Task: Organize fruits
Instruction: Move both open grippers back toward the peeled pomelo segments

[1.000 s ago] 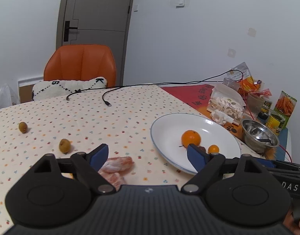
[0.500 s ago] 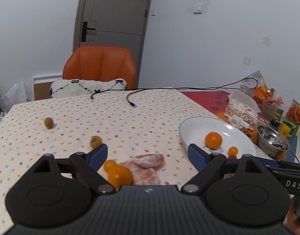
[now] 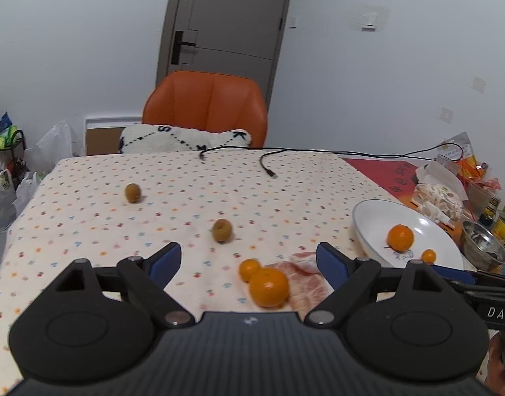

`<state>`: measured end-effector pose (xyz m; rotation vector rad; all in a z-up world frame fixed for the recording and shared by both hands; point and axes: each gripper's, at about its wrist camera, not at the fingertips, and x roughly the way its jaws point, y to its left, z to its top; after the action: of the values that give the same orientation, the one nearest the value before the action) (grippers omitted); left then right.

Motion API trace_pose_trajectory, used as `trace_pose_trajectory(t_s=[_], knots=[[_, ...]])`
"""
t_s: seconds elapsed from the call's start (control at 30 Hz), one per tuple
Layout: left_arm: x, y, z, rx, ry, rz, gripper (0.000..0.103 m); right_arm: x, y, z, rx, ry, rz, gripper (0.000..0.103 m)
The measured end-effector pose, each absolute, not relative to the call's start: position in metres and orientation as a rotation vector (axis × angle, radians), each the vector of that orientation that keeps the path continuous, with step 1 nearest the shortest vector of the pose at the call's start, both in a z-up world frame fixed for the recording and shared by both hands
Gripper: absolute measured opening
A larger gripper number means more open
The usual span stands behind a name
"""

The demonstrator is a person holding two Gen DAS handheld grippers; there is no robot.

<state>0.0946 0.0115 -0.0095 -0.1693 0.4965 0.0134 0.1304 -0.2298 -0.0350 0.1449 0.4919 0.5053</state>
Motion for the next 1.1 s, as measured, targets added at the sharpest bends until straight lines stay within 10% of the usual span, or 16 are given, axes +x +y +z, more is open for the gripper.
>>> trace_pose_trajectory(t_s=[0.4, 1.1], knots=[[0.09, 0.042, -0.017, -0.205, 0.514, 0.059, 0.088, 0.138, -0.198, -0.036, 0.099, 0.519, 0.541, 0.095], [0.098, 0.073, -0.046, -0.272, 0.57, 0.082, 0.088, 0.155, -0.155, -0.059, 0.039, 0.601, 0.581, 0.097]])
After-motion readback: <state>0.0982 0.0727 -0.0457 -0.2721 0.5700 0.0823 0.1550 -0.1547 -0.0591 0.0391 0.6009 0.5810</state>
